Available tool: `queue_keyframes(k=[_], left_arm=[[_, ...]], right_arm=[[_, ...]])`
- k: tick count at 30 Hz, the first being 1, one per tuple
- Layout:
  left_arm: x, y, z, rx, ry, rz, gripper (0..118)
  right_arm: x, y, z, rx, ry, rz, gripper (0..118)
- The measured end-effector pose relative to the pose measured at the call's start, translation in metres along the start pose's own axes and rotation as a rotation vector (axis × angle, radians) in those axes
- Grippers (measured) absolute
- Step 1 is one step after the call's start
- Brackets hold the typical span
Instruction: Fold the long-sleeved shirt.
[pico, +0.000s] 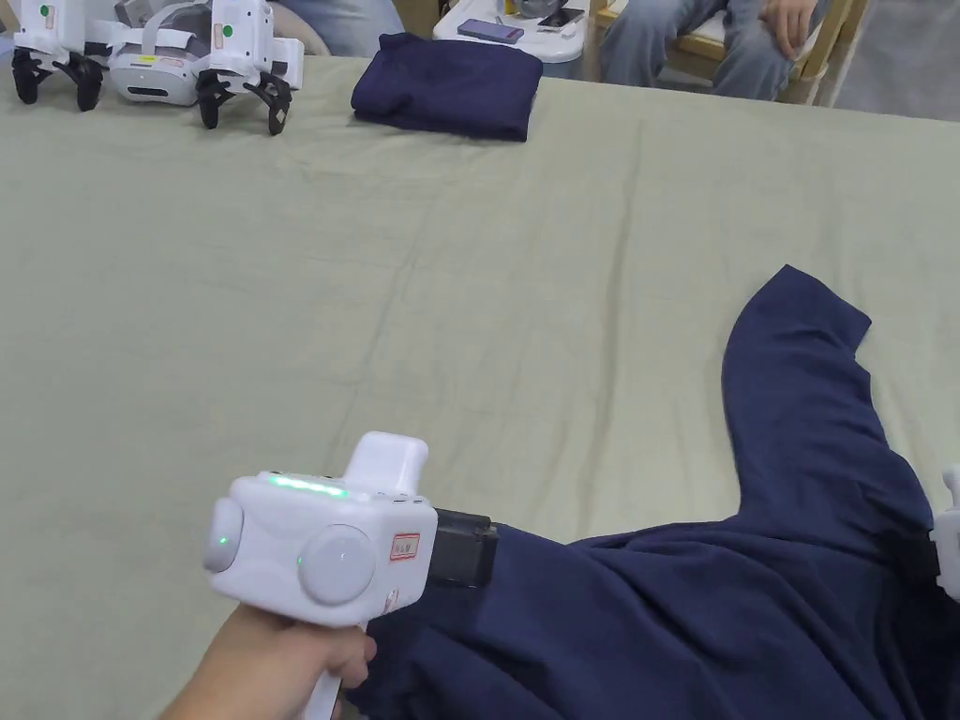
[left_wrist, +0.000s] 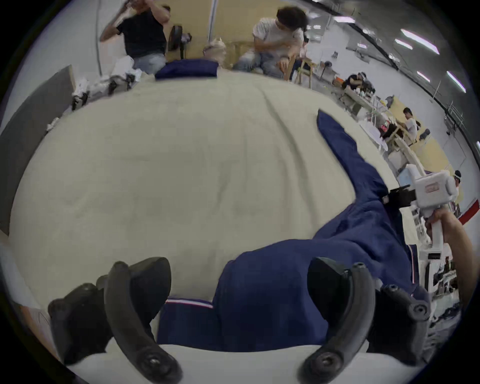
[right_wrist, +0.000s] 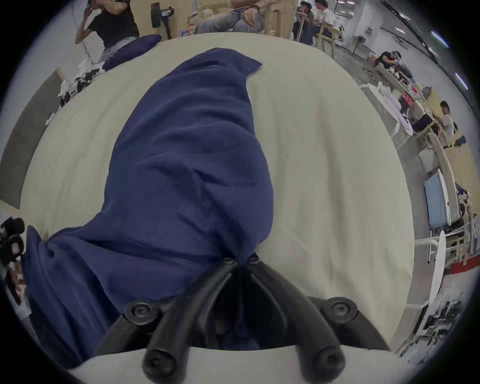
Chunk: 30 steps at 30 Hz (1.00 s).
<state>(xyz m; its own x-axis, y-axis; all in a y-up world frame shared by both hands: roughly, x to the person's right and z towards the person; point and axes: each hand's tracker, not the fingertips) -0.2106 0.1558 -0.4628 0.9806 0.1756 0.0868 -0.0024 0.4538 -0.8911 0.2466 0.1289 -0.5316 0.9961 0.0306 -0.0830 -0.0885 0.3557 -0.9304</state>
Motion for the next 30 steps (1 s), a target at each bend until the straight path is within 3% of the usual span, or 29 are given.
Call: queue_keyframes(k=[1,2,3,4,5,10,13,15,23,30], left_arm=[[-0.001,0.0,-0.01,-0.016,-0.013,0.003,106],[0.001,0.0,-0.023,-0.053,0.006,0.007,91],[0.002,0.0,-0.03,-0.066,0.029,0.002,61],[0.007,-0.017,-0.022,-0.049,0.022,-0.005,18],[0.011,-0.02,-0.022,-0.047,0.007,-0.003,2],[0.028,-0.034,0.017,0.074,-0.013,0.022,2],[0.024,-0.029,0.059,0.164,-0.027,0.047,2],[0.022,-0.017,0.089,0.235,-0.045,0.063,2],[0.042,0.041,0.23,0.528,-0.004,-0.017,2],[0.066,0.088,0.354,0.774,0.037,-0.052,2]], right_arm=[[0.0,0.0,0.0,-0.001,-0.001,0.002,2],[0.0,0.0,0.0,-0.003,-0.002,0.003,2],[-0.001,0.0,0.001,-0.005,-0.004,0.001,2],[-0.002,0.0,0.002,-0.006,-0.006,0.001,2],[-0.003,-0.001,0.004,-0.005,-0.011,0.0,2],[-0.004,-0.005,0.033,0.056,-0.02,0.013,2],[-0.003,-0.006,0.082,0.157,0.011,-0.039,2],[0.0,-0.003,0.122,0.247,0.023,-0.077,2],[0.002,0.006,0.313,0.622,0.011,-0.104,2],[0.001,0.009,0.474,0.891,-0.042,-0.07,2]])
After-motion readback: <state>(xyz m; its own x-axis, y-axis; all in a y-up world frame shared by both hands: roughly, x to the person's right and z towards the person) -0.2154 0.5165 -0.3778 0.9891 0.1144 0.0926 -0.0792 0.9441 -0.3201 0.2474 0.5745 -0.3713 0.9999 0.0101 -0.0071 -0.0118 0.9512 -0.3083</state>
